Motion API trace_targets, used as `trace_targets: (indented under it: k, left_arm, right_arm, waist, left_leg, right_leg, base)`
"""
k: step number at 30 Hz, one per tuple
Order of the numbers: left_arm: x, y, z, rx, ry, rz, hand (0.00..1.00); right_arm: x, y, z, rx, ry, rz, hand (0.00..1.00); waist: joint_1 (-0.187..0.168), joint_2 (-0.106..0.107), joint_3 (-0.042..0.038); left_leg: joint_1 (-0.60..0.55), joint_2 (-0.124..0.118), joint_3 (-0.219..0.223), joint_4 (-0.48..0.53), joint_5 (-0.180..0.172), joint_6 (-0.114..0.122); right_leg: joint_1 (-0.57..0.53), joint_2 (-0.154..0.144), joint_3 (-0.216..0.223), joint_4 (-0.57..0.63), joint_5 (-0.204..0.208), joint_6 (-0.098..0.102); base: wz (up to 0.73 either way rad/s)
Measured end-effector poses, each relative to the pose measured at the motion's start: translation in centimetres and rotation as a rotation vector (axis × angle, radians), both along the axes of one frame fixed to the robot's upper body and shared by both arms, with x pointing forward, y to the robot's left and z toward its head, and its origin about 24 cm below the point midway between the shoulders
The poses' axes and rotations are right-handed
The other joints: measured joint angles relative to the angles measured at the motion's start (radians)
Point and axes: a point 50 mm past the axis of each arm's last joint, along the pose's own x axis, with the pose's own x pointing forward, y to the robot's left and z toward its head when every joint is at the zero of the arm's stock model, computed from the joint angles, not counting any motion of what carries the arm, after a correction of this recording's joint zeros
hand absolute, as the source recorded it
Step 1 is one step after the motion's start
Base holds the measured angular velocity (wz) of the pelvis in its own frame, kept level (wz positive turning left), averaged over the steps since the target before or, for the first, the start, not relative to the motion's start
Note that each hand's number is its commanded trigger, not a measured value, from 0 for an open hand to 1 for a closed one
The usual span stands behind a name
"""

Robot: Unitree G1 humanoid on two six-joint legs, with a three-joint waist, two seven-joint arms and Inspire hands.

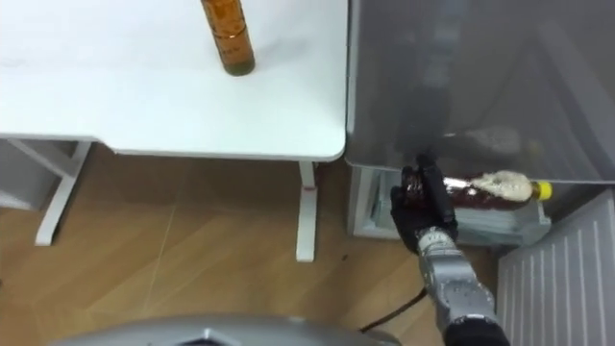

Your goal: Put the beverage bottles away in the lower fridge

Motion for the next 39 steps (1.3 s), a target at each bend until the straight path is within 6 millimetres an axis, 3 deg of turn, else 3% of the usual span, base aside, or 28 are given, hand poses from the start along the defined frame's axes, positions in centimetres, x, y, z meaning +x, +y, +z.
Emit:
trace_targets:
  k: [2, 4, 8, 10, 14, 17, 27, 31, 39]
  left_arm:
    - [1.0, 0.4, 0.0, 0.008, -0.015, -0.008, 0.0]
    - [2.9, 0.7, 0.0, 0.016, -0.052, -0.031, 0.0]
    - [5.9, 1.3, 0.4, 0.033, -0.13, -0.061, 0.0]
    - [7.5, 1.4, 0.6, 0.041, -0.164, -0.087, 0.0]
    - [8.7, 1.6, 0.8, 0.047, -0.199, -0.105, 0.0]
    - [9.1, 1.9, 0.9, 0.052, -0.206, -0.099, 0.0]
    - [13.7, 1.3, 1.9, 0.058, -0.327, -0.204, 0.0]
    - [14.5, 1.1, 2.2, 0.069, -0.351, -0.242, 0.0]
    - [15.1, 1.3, 2.5, 0.1, -0.37, -0.318, 0.0]
  right_arm:
    - [1.5, 0.0, 0.2, 0.001, -0.032, 0.002, 1.0]
    - [4.2, 0.2, 0.9, -0.004, -0.09, 0.019, 1.0]
    - [7.6, 0.3, 2.6, -0.003, -0.158, 0.014, 1.0]
    - [8.8, -0.5, 3.3, -0.011, -0.154, -0.01, 1.0]
    - [8.9, -2.4, 3.6, -0.035, -0.119, -0.062, 1.0]
    - [9.1, -3.1, 4.0, -0.038, -0.118, -0.089, 1.0]
    - [11.9, -4.5, 7.2, -0.067, -0.184, -0.103, 1.0]
    - [12.8, -5.2, 8.5, -0.092, -0.201, -0.106, 1.0]
    - [15.7, -6.6, 13.3, -0.156, -0.272, -0.115, 1.0]
  waist:
    - [0.0, 0.003, 0.0065]
    - [0.001, 0.003, 0.0216]
    - [0.004, -0.004, 0.0269]
    - [0.029, -0.005, 0.0278]
    - [0.066, -0.015, 0.0323]
    - [0.074, -0.023, 0.037]
    - [0.076, -0.031, 0.0416]
    - [0.068, -0.032, 0.042]
    - [0.045, -0.039, 0.0441]
  left_leg:
    - [-0.056, 0.002, 0.003, 0.032, 0.0, 0.0]
    - [-0.146, 0.003, 0.014, 0.083, 0.004, 0.002]
    - [-0.29, -0.001, 0.014, 0.134, 0.022, 0.006]
    - [-0.37, -0.002, 0.015, 0.157, 0.038, 0.002]
    - [-0.465, -0.012, 0.013, 0.158, 0.076, 0.003]
    - [-0.536, -0.02, 0.015, 0.162, 0.094, 0.003]
    - [-0.747, -0.017, 0.02, 0.248, 0.098, 0.007]
    - [-0.803, -0.018, 0.021, 0.267, 0.095, 0.011]
    - [-0.888, -0.026, 0.034, 0.297, 0.086, 0.023]
  right_leg:
    - [-0.069, -0.005, 0.007, 0.055, -0.012, -0.006]
    - [-0.184, -0.013, 0.028, 0.141, -0.024, -0.012]
    - [-0.345, -0.024, 0.042, 0.237, -0.034, -0.011]
    - [-0.433, -0.028, 0.048, 0.274, -0.022, -0.018]
    - [-0.54, -0.044, 0.051, 0.315, -0.005, -0.026]
    - [-0.624, -0.058, 0.052, 0.351, -0.004, -0.027]
    - [-0.835, -0.064, 0.062, 0.433, 0.0, -0.052]
    - [-0.886, -0.067, 0.058, 0.449, 0.0, -0.053]
    - [-0.976, -0.083, 0.063, 0.481, -0.005, -0.048]
  base:
    - [-0.08]
    - [-0.18]
    - [-0.03]
    - [0.0]
    - [0.08]
    - [0.08]
    - [0.01]
    - [0.04]
    - [0.01]
